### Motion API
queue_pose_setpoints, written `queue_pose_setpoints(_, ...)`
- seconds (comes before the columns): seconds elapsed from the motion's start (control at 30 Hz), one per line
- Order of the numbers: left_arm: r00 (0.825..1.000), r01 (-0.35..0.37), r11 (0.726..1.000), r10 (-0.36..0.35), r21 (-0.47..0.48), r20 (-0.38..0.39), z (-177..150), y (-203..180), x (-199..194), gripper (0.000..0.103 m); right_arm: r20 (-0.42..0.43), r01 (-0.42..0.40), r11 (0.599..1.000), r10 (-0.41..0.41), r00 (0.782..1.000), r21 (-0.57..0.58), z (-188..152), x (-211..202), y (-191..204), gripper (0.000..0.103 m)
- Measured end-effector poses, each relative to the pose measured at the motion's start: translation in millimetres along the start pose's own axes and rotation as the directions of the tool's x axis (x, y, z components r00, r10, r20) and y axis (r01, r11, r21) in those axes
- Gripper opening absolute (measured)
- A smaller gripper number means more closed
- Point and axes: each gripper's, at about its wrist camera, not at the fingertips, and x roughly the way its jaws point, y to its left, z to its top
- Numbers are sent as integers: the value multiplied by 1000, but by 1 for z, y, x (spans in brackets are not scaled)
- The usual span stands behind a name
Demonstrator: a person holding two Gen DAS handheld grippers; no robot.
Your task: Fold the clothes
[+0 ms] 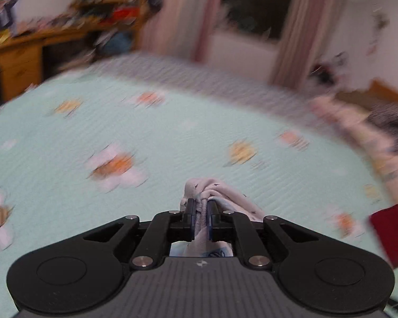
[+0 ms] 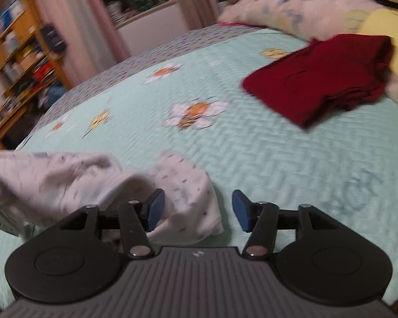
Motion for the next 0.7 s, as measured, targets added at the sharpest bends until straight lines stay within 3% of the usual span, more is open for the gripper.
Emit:
queue_pose_setpoints(0.1, 993, 21, 999, -24, -28, -120, -22, 24, 17, 14, 4, -62, 991, 63, 998, -122, -3, 2, 24, 62)
queue_pose_setpoints(0.17, 993, 19, 1000, -16, 21, -120, -36, 27, 13, 20, 16, -106, 959, 114, 993, -262, -10, -2, 47, 66)
queue_pose_setpoints(0.23, 995, 27, 998, -20, 64, -102, -43, 26, 5, 22, 24, -131, 901, 155, 988, -413, -21, -7, 72, 74)
queue_pose_setpoints(0.3, 996, 45, 994, -38, 95, -80, -46, 25, -4, 31, 13, -150, 813, 190, 982, -563, -34, -11, 95, 75)
queue_pose_setpoints(0.37, 997, 64, 992, -58, 108, -56, -45, 26, -15, 36, -11, -160, 692, 214, 977, -704, -51, -11, 116, 75)
queue_pose_setpoints(0.47, 996, 83, 989, -80, 124, -30, -45, 26, -29, 44, 26, -52, 504, 146, 989, -862, -79, 2, 139, 75)
queue_pose_setpoints(0.53, 996, 92, 987, -89, 130, -21, -46, 26, -35, 48, 42, -1, 401, 99, 994, -916, -91, 15, 147, 65)
queue_pose_setpoints(0.57, 996, 93, 987, -91, 133, -20, -47, 26, -36, 50, 40, 10, 361, 78, 996, -933, -95, 21, 149, 27)
queue_pose_setpoints(0.6, 995, 96, 986, -94, 137, -20, -47, 27, -36, 51, 24, -3, 369, 68, 997, -930, -92, 24, 150, 6)
queue_pose_setpoints(0.63, 995, 98, 985, -96, 143, -21, -48, 27, -37, 52, 8, -15, 377, 59, 998, -926, -89, 27, 150, 5)
queue_pose_setpoints(0.67, 995, 98, 984, -96, 151, -20, -49, 27, -37, 53, 13, -20, 411, 78, 997, -911, -81, 23, 151, 5)
queue_pose_setpoints(0.7, 995, 100, 982, -99, 160, -16, -50, 27, -39, 54, 15, -40, 470, 113, 993, -882, -67, 14, 153, 5)
